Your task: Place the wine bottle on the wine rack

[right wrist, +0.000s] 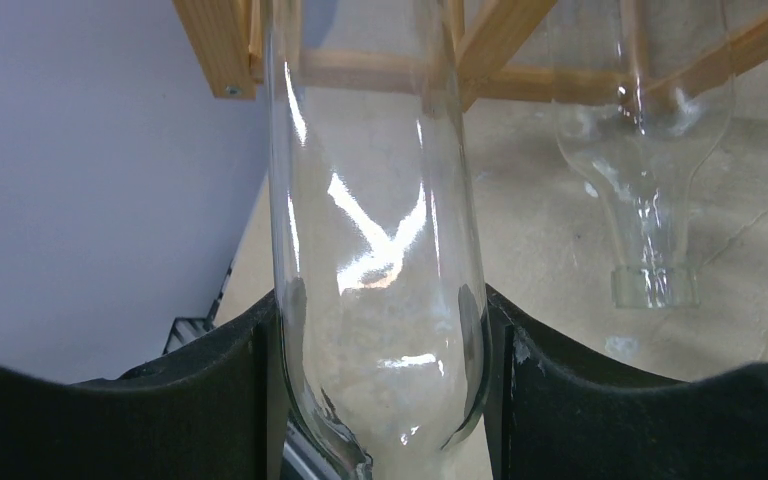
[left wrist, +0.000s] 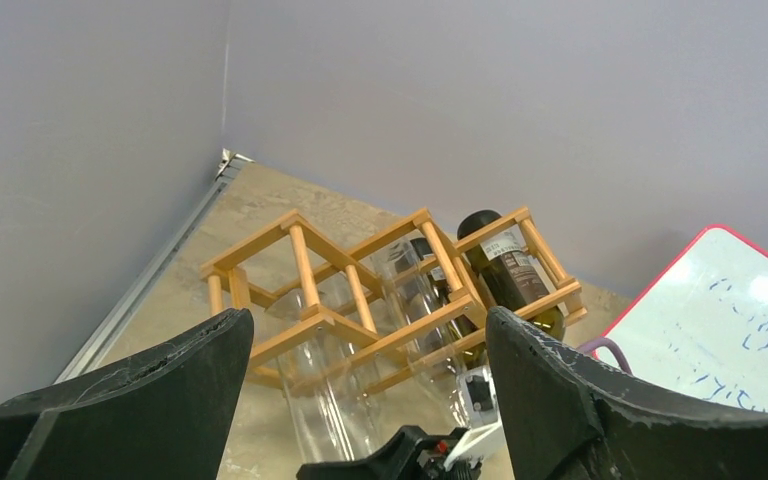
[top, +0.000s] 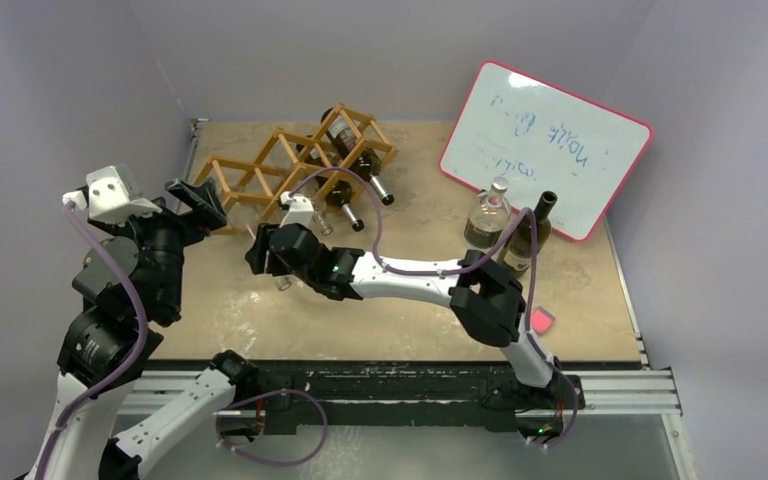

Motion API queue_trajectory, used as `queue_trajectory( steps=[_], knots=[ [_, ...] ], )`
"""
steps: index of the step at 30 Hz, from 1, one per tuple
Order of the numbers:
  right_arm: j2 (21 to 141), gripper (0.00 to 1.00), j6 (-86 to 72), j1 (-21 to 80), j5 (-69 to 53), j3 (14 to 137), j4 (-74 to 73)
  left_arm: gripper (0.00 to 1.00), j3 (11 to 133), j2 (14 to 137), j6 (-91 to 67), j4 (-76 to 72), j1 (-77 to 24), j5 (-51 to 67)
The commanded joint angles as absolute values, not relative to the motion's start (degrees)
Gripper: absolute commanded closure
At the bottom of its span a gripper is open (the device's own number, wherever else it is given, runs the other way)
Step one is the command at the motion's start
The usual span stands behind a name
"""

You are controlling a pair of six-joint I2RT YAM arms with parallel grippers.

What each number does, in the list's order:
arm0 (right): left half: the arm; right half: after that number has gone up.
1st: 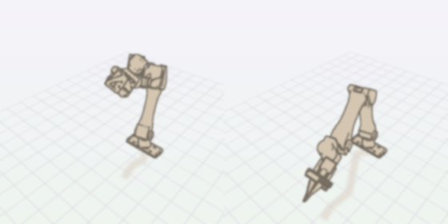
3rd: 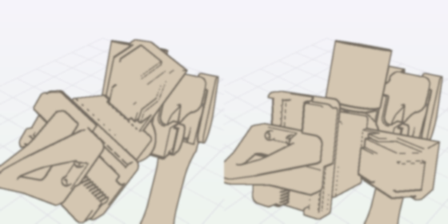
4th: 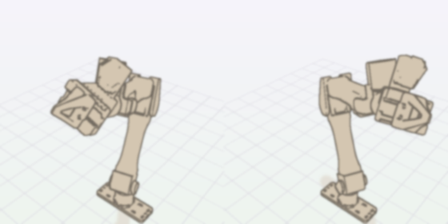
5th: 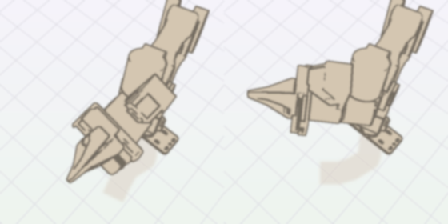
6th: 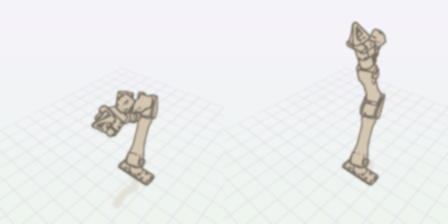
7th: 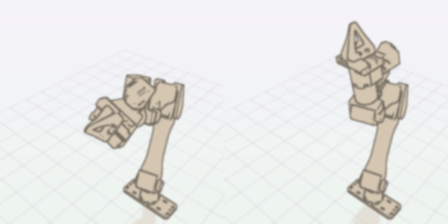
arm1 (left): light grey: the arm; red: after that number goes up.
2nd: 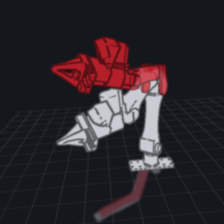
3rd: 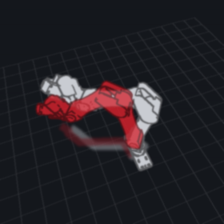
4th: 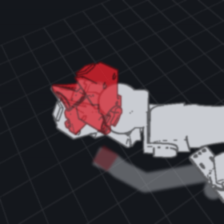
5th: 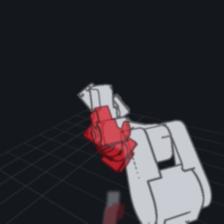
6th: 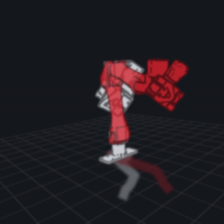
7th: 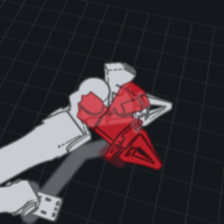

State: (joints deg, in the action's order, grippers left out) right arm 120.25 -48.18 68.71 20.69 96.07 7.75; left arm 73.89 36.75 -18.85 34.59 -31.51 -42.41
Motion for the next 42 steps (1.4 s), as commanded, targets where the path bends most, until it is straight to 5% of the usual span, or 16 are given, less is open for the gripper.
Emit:
queue_trajectory(
  steps=[1, 19, 42],
  knots=[
    [120.84, 1.00, -49.28, 68.36, 25.87, 103.91, 16.16, 0.15, 74.08, 35.40, -17.62, 35.13, -31.73, -44.16],
    [131.66, 0.93, -50.68, 64.94, 22.61, 119.58, 7.83, 0.15, 73.43, 35.07, -15.32, 36.16, -35.36, -49.77],
    [139.56, 0.62, -48.54, 63.47, 22.99, 127.24, 7.84, 0.15, 73.01, 35.55, -13.55, 34.98, -39.25, -51.66]
  ],
)
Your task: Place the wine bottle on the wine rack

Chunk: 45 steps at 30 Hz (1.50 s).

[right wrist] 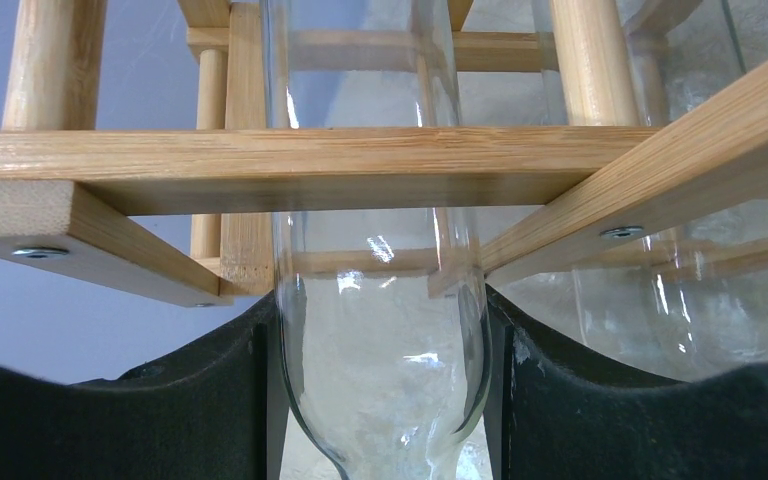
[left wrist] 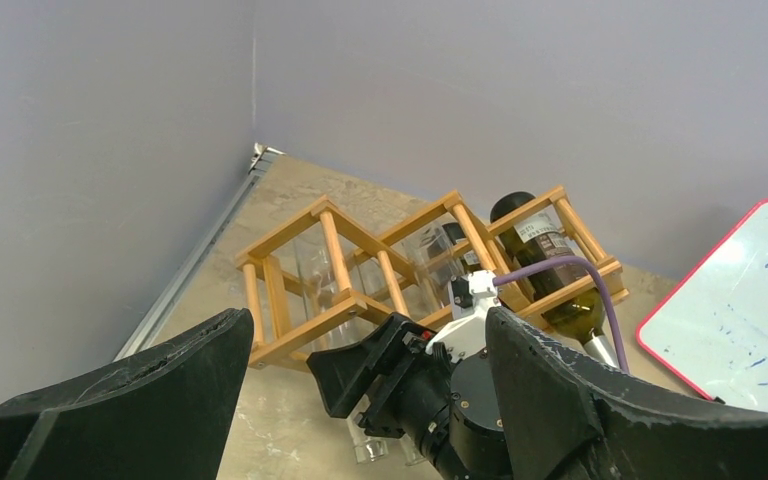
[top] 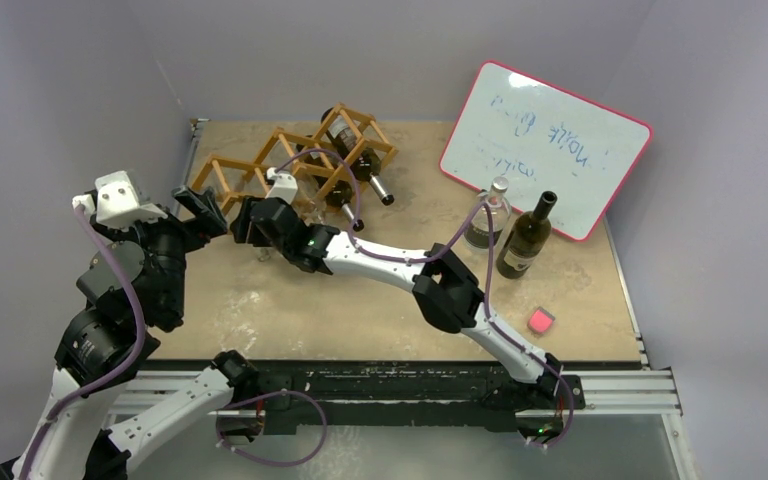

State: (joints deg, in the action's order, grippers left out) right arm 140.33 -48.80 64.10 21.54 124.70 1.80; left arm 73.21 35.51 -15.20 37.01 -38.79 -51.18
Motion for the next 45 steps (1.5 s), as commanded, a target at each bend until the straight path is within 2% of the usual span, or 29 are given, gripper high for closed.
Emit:
queue_trajectory(
  steps=[1, 5, 11, 17, 21, 39, 45],
  knots=[
    [139.88, 0.61, -48.82, 63.38, 22.85, 127.63, 7.67, 0.15, 73.03, 35.58, -13.49, 35.01, -39.33, -51.67],
    [141.04, 0.57, -48.27, 63.32, 22.21, 129.22, 6.97, 0.15, 72.91, 35.54, -13.28, 34.85, -39.73, -51.89],
    [141.28, 0.45, -47.64, 63.36, 22.45, 129.05, 6.73, 0.15, 72.86, 35.55, -12.88, 34.63, -40.55, -52.39],
    [140.53, 0.31, -47.70, 63.33, 24.40, 128.32, 6.44, 0.15, 72.82, 35.32, -12.70, 34.64, -40.77, -52.76],
    [139.01, 0.15, -47.88, 63.36, 24.82, 126.78, 7.43, 0.15, 72.99, 35.20, -12.72, 34.66, -40.73, -52.91],
    [123.26, 0.12, -43.48, 63.68, 24.53, 111.14, 19.01, 0.15, 74.98, 35.03, -12.32, 33.77, -40.71, -54.51],
    [114.36, 0.17, -40.52, 63.75, 26.87, 101.93, 20.36, 0.15, 75.59, 34.22, -11.73, 33.03, -40.75, -54.89]
  ],
)
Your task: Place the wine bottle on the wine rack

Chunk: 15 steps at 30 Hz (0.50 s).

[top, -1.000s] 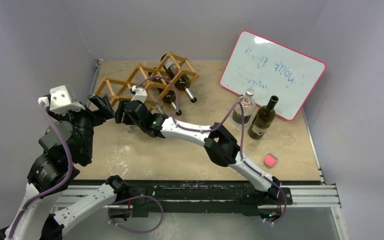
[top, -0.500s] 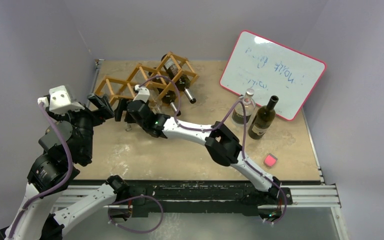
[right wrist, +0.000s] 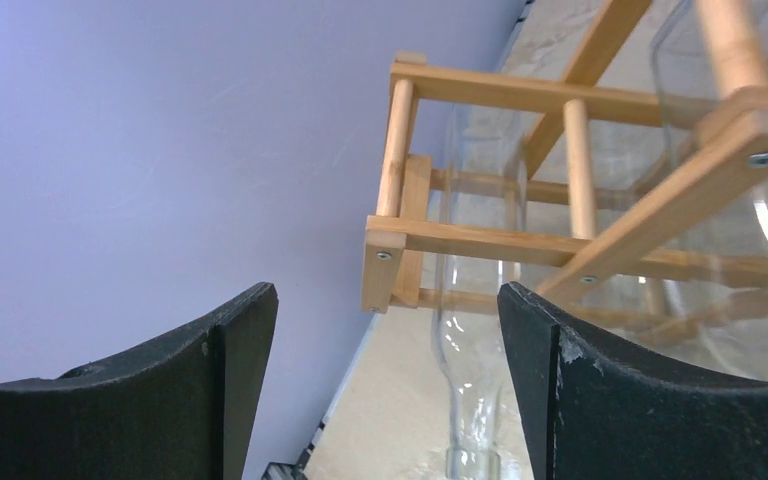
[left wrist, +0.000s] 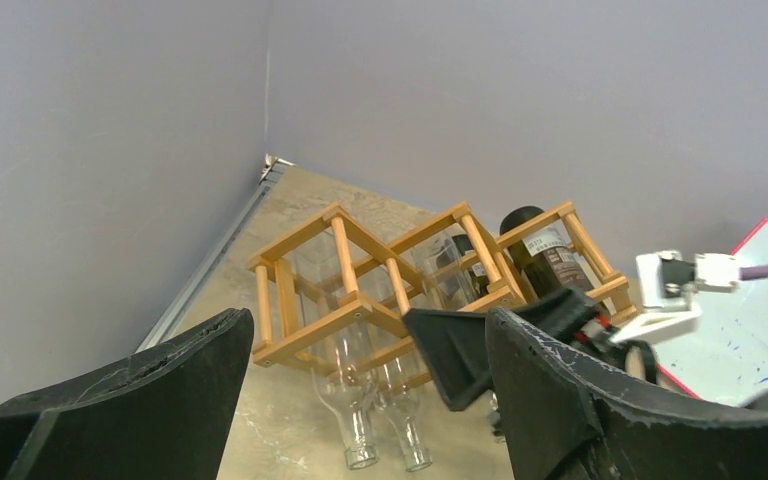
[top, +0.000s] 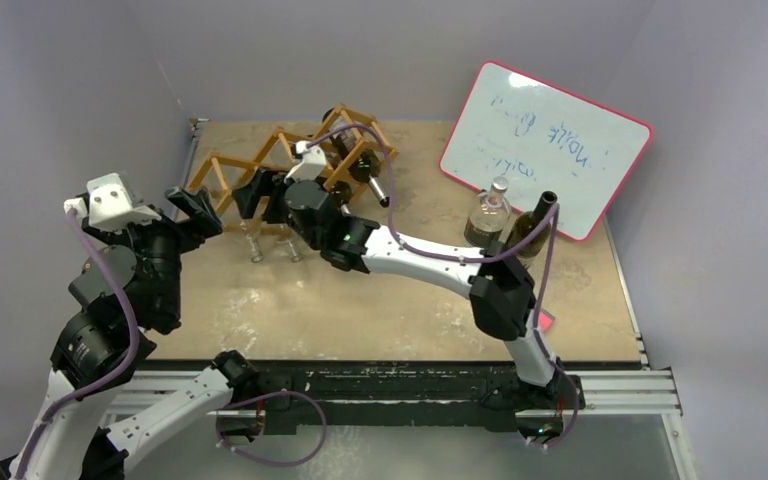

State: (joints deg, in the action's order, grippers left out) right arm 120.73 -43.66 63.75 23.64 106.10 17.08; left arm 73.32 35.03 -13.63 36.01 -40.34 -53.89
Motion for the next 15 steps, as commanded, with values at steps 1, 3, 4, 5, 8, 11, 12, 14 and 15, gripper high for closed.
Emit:
queue_trajectory(
  steps=[1, 3, 4, 5, 8, 11, 12, 14, 15],
  knots=[
    [112.74, 0.18, -39.53, 63.77, 27.24, 100.75, 19.97, 0.15, 75.62, 34.05, -11.84, 32.89, -40.78, -54.99],
    [109.30, 0.20, -36.53, 63.74, 29.34, 98.44, 18.74, 0.15, 75.34, 33.53, -12.31, 32.63, -40.73, -55.00],
    [107.52, 0.20, -35.50, 63.71, 29.96, 97.43, 17.84, 0.15, 75.02, 33.39, -12.72, 32.40, -40.75, -54.83],
    [105.70, 0.20, -34.19, 63.69, 31.60, 96.26, 17.04, 0.15, 74.65, 33.29, -13.13, 32.20, -40.76, -54.41],
    [101.08, 0.20, -27.50, 63.53, 38.37, 92.66, 14.29, 0.15, 72.88, 33.07, -14.11, 30.84, -40.70, -52.24],
    [96.58, 0.19, -26.54, 61.78, 42.68, 90.18, 8.77, 0.15, 70.97, 33.55, -15.28, 29.67, -40.78, -49.89],
    [94.93, 0.19, -25.91, 61.07, 43.04, 89.11, 7.71, 0.15, 70.29, 33.65, -15.89, 29.25, -40.71, -49.32],
    [91.80, 0.19, -25.16, 59.50, 44.01, 87.25, 5.42, 0.15, 68.28, 33.75, -16.47, 27.83, -40.76, -47.93],
    [89.84, 0.19, -24.65, 58.53, 44.60, 86.54, 4.24, 0.16, 66.94, 33.83, -16.69, 27.02, -40.73, -47.18]
  ],
)
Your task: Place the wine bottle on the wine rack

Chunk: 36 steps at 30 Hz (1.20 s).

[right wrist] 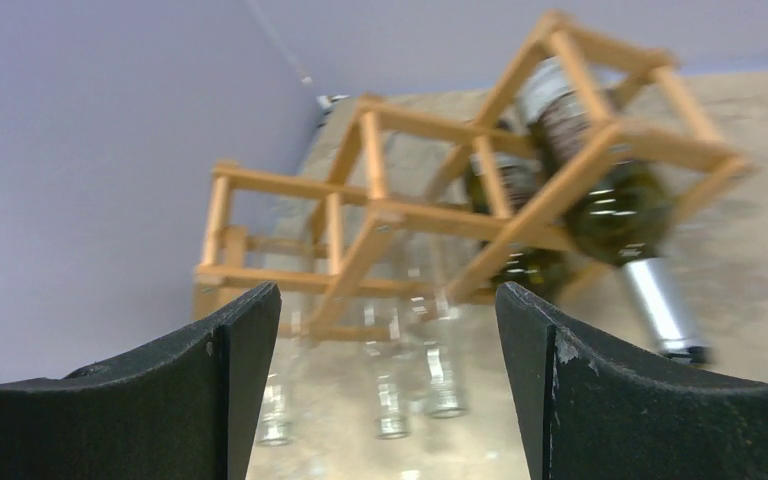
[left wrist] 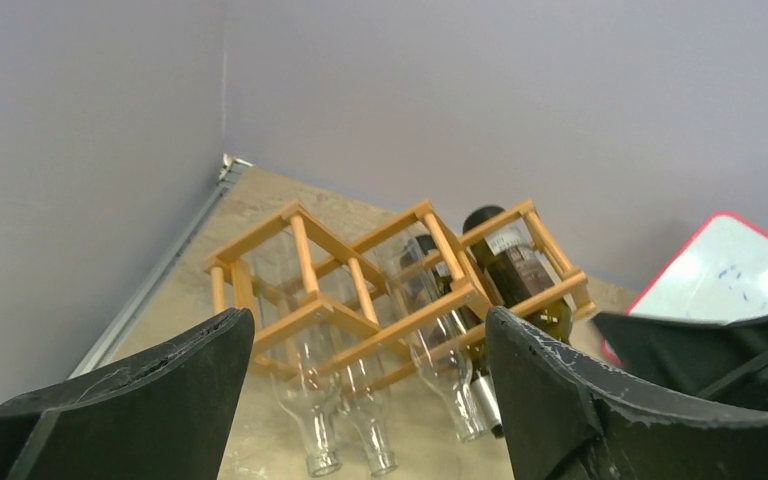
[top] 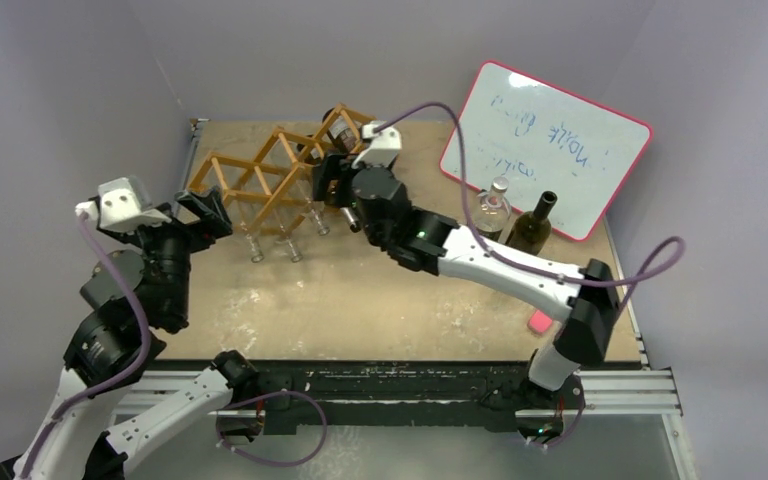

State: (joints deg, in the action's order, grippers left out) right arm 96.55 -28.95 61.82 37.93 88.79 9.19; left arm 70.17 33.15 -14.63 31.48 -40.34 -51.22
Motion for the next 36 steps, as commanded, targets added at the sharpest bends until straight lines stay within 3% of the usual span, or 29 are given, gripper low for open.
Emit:
queue_trajectory(
  steps=[1, 16, 36],
  knots=[
    [88.43, 0.19, -23.86, 57.88, 45.29, 85.77, 3.01, 0.16, 65.96, 33.96, -16.81, 26.09, -40.78, -46.36],
    [79.00, 0.16, -32.94, 41.07, 49.87, 80.24, -23.62, 0.10, 47.38, 37.97, -19.60, 9.77, -40.72, -34.08],
    [79.53, 0.19, -32.06, 30.93, 49.38, 76.43, -28.98, 0.11, 44.49, 40.52, -19.20, 6.85, -40.75, -35.92]
  ],
)
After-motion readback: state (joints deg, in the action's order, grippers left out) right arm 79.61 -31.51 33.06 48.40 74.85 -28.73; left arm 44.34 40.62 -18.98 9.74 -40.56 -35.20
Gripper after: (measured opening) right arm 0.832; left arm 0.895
